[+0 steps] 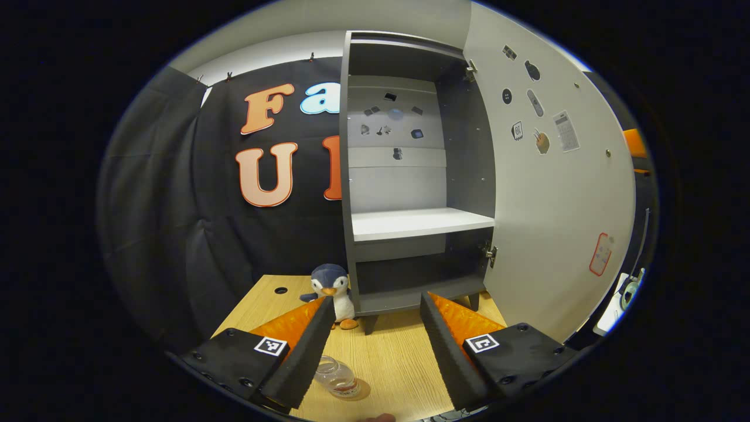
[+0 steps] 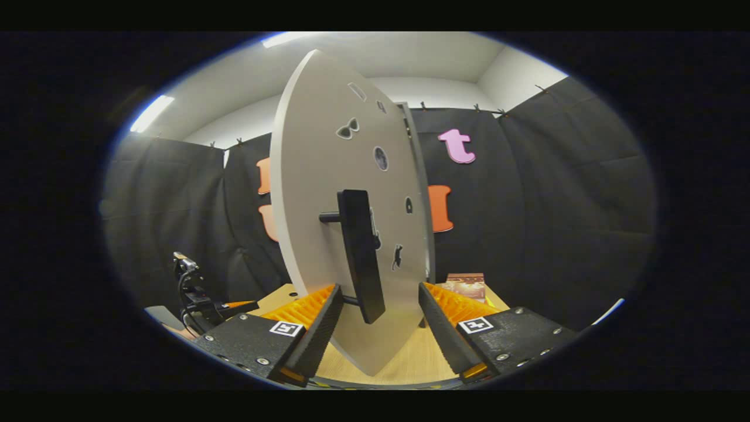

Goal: Open the cabinet door with the right hand, grasp the bottle in the cabinet with the left hand and place it on the coaster, then close the cabinet door with the right hand.

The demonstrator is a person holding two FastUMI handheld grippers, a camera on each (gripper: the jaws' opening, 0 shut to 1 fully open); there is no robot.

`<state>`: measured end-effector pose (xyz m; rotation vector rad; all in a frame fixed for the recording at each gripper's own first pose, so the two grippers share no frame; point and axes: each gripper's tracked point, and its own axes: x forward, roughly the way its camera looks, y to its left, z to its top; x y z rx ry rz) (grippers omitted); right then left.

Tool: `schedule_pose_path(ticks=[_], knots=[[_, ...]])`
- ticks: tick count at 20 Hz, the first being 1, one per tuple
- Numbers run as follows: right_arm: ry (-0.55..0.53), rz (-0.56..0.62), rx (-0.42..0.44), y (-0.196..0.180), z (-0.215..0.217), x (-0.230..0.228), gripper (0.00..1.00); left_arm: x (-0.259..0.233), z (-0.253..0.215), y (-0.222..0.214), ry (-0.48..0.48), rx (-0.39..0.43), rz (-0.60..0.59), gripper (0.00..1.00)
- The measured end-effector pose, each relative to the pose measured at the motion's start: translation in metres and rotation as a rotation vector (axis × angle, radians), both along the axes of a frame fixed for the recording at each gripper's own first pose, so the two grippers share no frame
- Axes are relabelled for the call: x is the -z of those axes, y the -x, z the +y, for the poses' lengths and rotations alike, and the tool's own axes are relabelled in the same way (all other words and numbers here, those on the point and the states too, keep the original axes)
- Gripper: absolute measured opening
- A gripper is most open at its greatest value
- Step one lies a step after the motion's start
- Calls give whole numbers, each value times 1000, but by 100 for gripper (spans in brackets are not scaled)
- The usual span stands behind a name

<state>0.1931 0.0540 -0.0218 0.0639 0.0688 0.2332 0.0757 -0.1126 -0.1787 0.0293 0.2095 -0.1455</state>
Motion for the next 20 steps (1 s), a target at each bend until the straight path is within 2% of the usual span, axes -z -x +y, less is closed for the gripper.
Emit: schedule_pose_path(ticks=[2, 3, 4, 5, 7, 8, 12, 20], knots=[[-8, 1, -36, -4, 7, 1, 82, 0, 17, -5, -3, -36, 3, 95], [-24, 2, -53, -5, 12, 0, 88, -1, 26, -8, -16, -54, -2, 95], [-44, 8, -68, -8, 16, 1, 82, -5, 31, -12, -14, -61, -14, 95], [-58, 11, -86, -11, 21, 1, 88, -8, 38, -16, -12, -74, -21, 95], [-62, 14, -113, -20, 30, 3, 89, -12, 49, -23, 1, -88, -28, 95], [-54, 13, -124, -23, 35, 4, 84, -12, 53, -26, 5, -94, -26, 94], [-22, -5, -148, -43, 54, 3, 89, -16, 77, -40, 11, -125, -31, 95], [11, -36, -183, -82, 87, 19, 90, -21, 121, -76, 49, -164, -51, 95]])
